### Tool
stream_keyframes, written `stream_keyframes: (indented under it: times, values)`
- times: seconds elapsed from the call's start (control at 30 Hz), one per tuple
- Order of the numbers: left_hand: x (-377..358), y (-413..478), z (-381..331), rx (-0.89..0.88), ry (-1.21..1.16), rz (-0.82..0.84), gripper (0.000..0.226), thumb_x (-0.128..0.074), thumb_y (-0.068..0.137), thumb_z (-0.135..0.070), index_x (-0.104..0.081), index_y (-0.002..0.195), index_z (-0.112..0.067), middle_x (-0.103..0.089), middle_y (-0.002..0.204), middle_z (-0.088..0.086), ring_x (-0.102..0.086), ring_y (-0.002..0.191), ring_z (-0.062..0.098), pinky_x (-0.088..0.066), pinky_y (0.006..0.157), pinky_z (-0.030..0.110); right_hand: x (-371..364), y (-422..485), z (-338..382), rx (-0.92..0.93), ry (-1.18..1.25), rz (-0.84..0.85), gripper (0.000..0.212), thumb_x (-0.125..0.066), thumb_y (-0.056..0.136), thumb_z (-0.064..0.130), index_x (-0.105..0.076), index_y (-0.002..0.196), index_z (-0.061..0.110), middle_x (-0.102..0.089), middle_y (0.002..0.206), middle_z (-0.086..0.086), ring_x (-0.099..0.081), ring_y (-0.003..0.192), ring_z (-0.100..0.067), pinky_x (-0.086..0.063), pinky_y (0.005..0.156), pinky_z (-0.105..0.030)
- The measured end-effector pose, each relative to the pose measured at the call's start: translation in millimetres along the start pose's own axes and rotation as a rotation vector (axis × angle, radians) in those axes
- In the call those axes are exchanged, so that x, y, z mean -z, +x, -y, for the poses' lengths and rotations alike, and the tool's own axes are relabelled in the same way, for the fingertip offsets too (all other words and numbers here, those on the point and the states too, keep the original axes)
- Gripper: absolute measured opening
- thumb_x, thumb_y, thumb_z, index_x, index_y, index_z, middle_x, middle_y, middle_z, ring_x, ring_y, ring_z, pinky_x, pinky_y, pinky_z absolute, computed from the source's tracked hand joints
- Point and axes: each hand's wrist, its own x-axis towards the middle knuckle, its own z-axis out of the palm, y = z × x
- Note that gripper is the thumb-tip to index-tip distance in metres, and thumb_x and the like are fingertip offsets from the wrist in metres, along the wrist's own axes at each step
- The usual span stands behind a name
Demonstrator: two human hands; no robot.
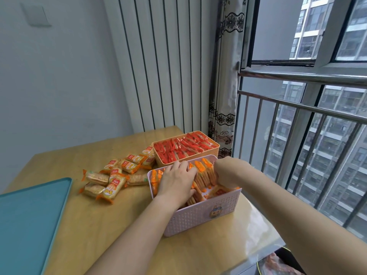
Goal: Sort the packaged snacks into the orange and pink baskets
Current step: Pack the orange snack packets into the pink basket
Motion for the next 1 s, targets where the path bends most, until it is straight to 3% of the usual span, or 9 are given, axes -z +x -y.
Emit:
stream_keyframes:
  times: [0.1, 0.33, 0.47, 0.57, 0.73, 0.87, 1.0]
  values:
    - [-2, 0, 1, 0.006, -0.031, 0.006, 0.041, -0.074, 0.086, -0.042, -0.053, 0.117, -0.025, -0.056, 0.12, 0.001, -0.052, 0.115, 0.025, -0.044, 0.096, 0.038, -2, 9, -2, -0.043, 0.076, -0.047, 0.007, -0.058, 0.095, 0.016, -0.062, 0.101, 0.015, -0.058, 0.08, 0.0, -0.065, 0.078, -0.023, -0.062, 0.074, -0.039]
    - [-6, 0, 3, 0.024, -0.091, 0.021, 0.042, -0.075, 0.084, -0.038, -0.053, 0.117, -0.025, -0.055, 0.117, 0.0, -0.052, 0.114, 0.025, -0.044, 0.092, 0.038, -2, 21, 13, -0.19, 0.292, -0.167, 0.003, -0.058, 0.084, 0.012, -0.061, 0.084, 0.012, -0.064, 0.079, -0.005, -0.068, 0.073, -0.026, -0.063, 0.072, -0.043]
    - [-9, -1, 3, 0.027, -0.11, 0.016, 0.042, -0.075, 0.084, -0.035, -0.053, 0.119, -0.025, -0.054, 0.118, 0.0, -0.051, 0.115, 0.025, -0.044, 0.092, 0.038, -5, 26, 22, -0.184, 0.277, -0.144, 0.019, -0.057, 0.089, 0.017, -0.046, 0.073, 0.016, -0.055, 0.077, -0.002, -0.064, 0.08, -0.029, -0.057, 0.072, -0.038]
    - [-10, -1, 5, 0.031, -0.122, 0.014, 0.042, -0.074, 0.084, -0.035, -0.053, 0.119, -0.025, -0.054, 0.119, 0.0, -0.051, 0.116, 0.025, -0.044, 0.093, 0.038, -5, 25, 20, -0.149, 0.154, -0.158, 0.022, -0.057, 0.096, 0.025, -0.049, 0.079, 0.016, -0.055, 0.077, -0.001, -0.065, 0.08, -0.028, -0.056, 0.071, -0.038]
    - [-9, -1, 3, 0.041, -0.142, 0.019, 0.039, -0.074, 0.086, -0.036, -0.053, 0.117, -0.026, -0.054, 0.119, 0.0, -0.05, 0.116, 0.024, -0.046, 0.094, 0.039, -7, 17, 16, -0.041, -0.026, -0.114, 0.013, -0.053, 0.1, 0.022, -0.053, 0.089, 0.015, -0.05, 0.076, 0.001, -0.065, 0.081, -0.024, -0.06, 0.074, -0.042]
    - [-8, -1, 3, 0.046, -0.151, 0.024, 0.037, -0.073, 0.086, -0.036, -0.053, 0.116, -0.026, -0.054, 0.118, -0.001, -0.05, 0.115, 0.023, -0.045, 0.093, 0.038, -11, 18, 15, -0.009, 0.052, -0.053, 0.017, -0.057, 0.101, 0.018, -0.064, 0.113, 0.008, -0.048, 0.077, 0.0, -0.062, 0.08, -0.024, -0.06, 0.074, -0.038]
    - [-9, 0, 2, 0.047, -0.134, 0.029, 0.037, -0.073, 0.086, -0.035, -0.053, 0.116, -0.026, -0.054, 0.119, 0.0, -0.051, 0.116, 0.024, -0.045, 0.093, 0.038, -7, 18, 14, -0.017, 0.222, -0.051, 0.028, -0.047, 0.107, 0.025, -0.063, 0.112, 0.003, -0.065, 0.097, -0.012, -0.064, 0.08, -0.026, -0.06, 0.074, -0.039]
